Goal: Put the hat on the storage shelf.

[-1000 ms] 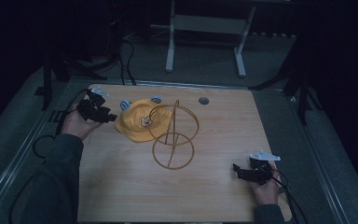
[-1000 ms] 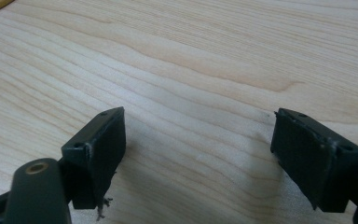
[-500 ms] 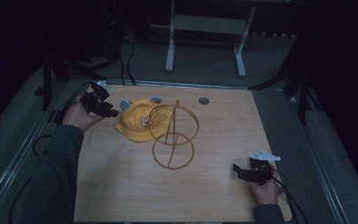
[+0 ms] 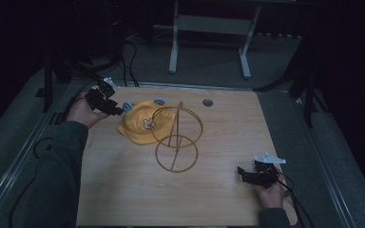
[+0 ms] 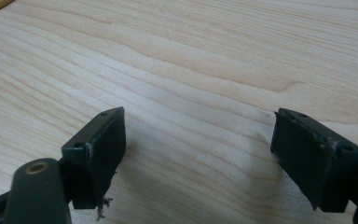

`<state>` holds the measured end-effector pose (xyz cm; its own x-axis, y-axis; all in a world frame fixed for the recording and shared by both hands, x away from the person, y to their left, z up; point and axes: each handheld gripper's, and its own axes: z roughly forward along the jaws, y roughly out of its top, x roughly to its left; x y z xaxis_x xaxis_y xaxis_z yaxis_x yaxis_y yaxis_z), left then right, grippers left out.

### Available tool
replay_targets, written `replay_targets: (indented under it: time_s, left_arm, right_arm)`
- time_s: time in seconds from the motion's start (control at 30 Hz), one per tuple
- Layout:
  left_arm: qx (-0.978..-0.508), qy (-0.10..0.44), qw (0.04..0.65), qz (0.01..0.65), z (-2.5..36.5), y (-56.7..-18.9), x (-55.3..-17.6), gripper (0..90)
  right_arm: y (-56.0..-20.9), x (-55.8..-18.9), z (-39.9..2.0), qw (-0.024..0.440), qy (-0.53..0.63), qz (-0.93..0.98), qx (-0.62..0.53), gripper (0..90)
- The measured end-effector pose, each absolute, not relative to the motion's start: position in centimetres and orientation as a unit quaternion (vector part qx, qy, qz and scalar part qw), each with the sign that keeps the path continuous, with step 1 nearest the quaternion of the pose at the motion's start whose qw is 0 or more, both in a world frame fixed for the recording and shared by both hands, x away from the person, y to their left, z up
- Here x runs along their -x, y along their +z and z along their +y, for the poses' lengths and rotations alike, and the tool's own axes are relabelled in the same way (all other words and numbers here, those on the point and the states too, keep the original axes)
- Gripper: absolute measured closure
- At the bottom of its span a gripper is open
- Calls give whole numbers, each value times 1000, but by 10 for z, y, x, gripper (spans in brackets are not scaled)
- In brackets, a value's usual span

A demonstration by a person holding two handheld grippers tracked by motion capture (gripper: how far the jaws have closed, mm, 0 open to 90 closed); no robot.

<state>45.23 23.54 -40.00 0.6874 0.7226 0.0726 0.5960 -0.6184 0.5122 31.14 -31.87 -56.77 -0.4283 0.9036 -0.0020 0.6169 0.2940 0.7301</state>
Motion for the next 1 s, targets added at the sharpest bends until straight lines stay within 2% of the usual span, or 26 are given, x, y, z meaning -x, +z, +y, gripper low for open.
replay_targets:
  time_s: [0.4,1.0]
  left_arm:
    - [-889,144,243,360,220,-399,-463,495]
    - [-901,144,232,337,190,-406,-480,526]
  right_arm:
    - [-568,-312,-319,214,336,776,-489,179]
    - [-568,-312,-319,214,336,776,-489,179]
